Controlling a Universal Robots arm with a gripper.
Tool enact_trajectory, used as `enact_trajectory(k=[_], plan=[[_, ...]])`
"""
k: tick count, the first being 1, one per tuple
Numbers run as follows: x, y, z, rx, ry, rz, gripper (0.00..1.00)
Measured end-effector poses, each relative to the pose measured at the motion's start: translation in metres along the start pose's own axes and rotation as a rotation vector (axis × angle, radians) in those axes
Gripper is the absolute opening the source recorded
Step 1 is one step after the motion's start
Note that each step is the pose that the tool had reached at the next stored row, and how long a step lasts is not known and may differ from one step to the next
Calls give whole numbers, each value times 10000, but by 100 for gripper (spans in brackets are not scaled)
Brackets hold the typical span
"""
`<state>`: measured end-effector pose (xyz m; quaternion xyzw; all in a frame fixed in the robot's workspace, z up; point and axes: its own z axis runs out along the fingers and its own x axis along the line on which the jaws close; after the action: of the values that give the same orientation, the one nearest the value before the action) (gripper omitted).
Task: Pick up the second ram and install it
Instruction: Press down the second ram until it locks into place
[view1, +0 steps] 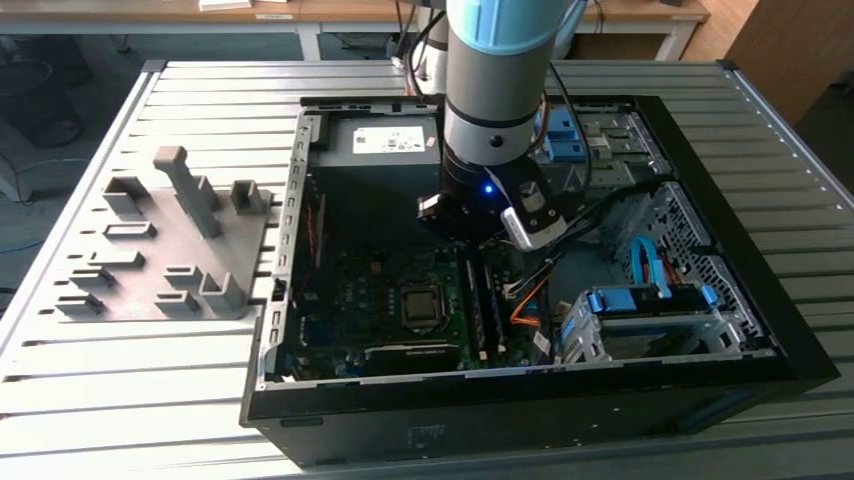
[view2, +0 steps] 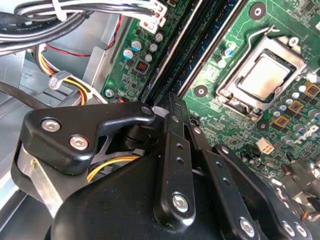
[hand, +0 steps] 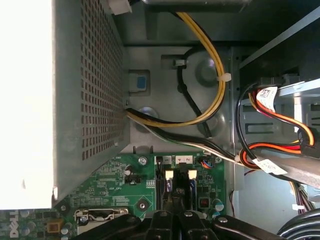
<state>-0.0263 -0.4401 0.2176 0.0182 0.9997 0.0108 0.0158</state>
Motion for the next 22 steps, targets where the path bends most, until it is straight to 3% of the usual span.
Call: enact_trajectory(k=[4,9,12,22], plan=[[0,1,-9,-5,-20,1,10],[-6,4,-187,-2,-32,-1,10],[-1,-12,-193,4,-36,-12,10],[5,-330,-194,44,-37,-15,10]])
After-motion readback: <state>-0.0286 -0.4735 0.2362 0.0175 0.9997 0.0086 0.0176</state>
